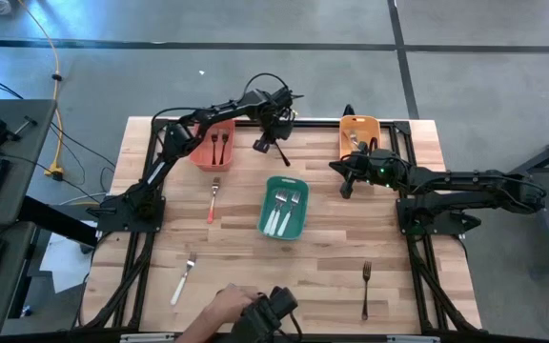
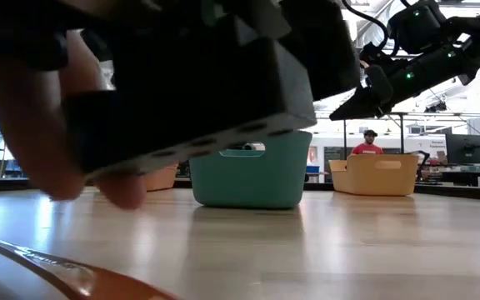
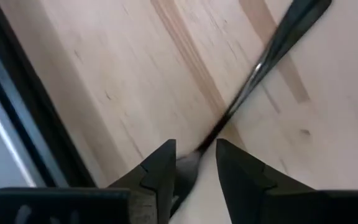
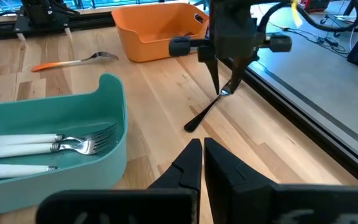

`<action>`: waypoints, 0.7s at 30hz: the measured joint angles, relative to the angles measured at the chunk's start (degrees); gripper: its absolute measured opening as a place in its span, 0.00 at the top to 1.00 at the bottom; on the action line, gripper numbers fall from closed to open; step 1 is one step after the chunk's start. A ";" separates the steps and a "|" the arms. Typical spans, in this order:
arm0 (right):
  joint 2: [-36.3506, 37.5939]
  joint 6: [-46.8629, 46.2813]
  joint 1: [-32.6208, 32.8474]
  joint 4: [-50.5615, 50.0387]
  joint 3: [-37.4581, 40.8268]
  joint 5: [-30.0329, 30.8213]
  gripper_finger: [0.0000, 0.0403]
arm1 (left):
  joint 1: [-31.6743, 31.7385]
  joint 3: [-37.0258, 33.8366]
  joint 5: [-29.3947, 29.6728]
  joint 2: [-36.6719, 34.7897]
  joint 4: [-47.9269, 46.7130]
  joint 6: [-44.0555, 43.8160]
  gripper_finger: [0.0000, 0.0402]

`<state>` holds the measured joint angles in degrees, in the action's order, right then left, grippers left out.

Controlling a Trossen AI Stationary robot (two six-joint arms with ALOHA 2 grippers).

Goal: Sort silverware by color (type)
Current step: Put the top black fork into the orange bin

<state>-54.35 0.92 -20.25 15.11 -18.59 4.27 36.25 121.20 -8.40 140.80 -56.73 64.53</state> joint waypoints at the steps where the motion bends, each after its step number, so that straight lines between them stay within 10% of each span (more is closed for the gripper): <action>1: 0.00 -0.01 0.00 -0.16 0.00 0.00 1.00 | -0.03 -0.64 0.00 -0.12 0.74 0.95 0.75; 21: 0.00 0.41 0.00 -0.52 0.00 -0.01 1.00 | 0.31 -5.75 2.40 -2.34 3.65 1.43 0.99</action>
<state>-54.35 1.33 -20.25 14.59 -18.59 4.26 36.56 115.45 -5.99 138.46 -53.08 65.97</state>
